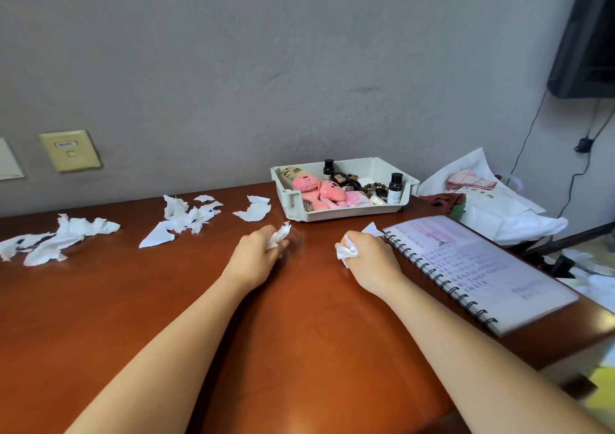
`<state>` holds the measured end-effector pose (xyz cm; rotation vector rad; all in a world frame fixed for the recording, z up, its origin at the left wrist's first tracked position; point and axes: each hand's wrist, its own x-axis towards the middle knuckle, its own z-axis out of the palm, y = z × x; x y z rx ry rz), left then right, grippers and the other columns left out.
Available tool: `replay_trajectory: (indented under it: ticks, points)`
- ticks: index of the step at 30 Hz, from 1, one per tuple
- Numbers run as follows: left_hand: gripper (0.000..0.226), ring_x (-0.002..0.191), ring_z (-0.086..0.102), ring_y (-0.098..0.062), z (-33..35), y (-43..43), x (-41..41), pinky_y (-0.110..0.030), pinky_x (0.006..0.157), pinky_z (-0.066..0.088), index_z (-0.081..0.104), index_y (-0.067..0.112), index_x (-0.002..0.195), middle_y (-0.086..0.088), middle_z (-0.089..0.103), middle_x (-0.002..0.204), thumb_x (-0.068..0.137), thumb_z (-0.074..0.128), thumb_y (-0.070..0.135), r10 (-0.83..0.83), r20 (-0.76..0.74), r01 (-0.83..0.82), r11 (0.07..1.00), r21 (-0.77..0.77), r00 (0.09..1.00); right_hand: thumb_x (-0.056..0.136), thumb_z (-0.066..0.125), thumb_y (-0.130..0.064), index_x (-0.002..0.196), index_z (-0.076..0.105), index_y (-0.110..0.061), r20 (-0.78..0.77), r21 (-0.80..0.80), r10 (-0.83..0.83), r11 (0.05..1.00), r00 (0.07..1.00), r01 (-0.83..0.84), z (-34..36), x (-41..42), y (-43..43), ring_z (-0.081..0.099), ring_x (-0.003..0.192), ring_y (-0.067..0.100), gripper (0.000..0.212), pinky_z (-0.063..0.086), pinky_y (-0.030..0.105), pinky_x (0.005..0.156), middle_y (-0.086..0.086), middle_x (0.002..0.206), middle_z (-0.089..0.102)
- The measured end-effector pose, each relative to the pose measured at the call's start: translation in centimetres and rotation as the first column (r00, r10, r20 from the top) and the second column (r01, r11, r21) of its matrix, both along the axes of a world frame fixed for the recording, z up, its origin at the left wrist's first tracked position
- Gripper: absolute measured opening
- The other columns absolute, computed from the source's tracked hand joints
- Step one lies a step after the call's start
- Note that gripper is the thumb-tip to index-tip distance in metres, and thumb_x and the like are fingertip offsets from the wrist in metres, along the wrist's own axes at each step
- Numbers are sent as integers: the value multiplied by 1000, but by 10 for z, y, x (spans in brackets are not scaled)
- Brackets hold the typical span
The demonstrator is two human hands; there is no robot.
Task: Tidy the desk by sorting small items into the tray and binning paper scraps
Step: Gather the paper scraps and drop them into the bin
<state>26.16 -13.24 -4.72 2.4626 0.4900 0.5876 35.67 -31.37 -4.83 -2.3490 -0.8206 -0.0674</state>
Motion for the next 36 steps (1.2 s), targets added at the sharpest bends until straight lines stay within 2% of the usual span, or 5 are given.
replay_trajectory:
  ticks: [5, 8, 20, 23, 36]
  points:
    - [27, 64, 49, -16, 6, -21, -17, -30, 55, 49, 51, 3, 80, 4, 58, 68, 95, 53, 26, 0, 106, 17, 987, -160, 994, 85, 45, -5, 56, 32, -18, -132, 117, 37, 993, 991, -22, 6, -8, -14, 36, 52, 11, 34, 27, 24, 50, -8, 53, 44]
    - [26, 64, 48, -10, 14, -46, -32, -9, 44, 41, 52, 3, 81, 5, 56, 69, 96, 51, 25, -24, 157, 56, 977, -204, 987, 83, 46, -4, 54, 32, -20, -155, 111, 73, 992, 985, -56, 12, -18, -28, 33, 49, 9, 36, 26, 23, 49, -9, 51, 42]
    - [35, 43, 42, -12, 67, -160, -48, -24, 46, 34, 44, 20, 63, -17, 67, 74, 96, 50, 32, -284, 119, 296, 950, -98, 951, 92, 49, -16, 57, 39, -21, -100, 164, 69, 985, 993, -52, 54, -56, -132, 34, 50, 11, 37, 27, 23, 46, -4, 56, 39]
    - [37, 42, 38, -10, 69, -193, -46, -24, 45, 31, 45, 17, 61, -6, 53, 54, 95, 52, 30, -336, 114, 347, 932, -102, 935, 91, 50, -15, 55, 38, -20, -98, 180, 23, 984, 995, -5, 53, -59, -170, 36, 52, 15, 39, 29, 25, 48, -3, 54, 38]
    - [30, 53, 43, 0, 11, -368, -10, -25, 54, 28, 47, 16, 67, 9, 48, 58, 95, 53, 25, -700, -66, 694, 714, -94, 711, 94, 54, -20, 55, 33, -15, -233, 185, -248, 938, 940, 293, -39, -58, -344, 36, 54, 13, 44, 27, 29, 54, 1, 56, 38]
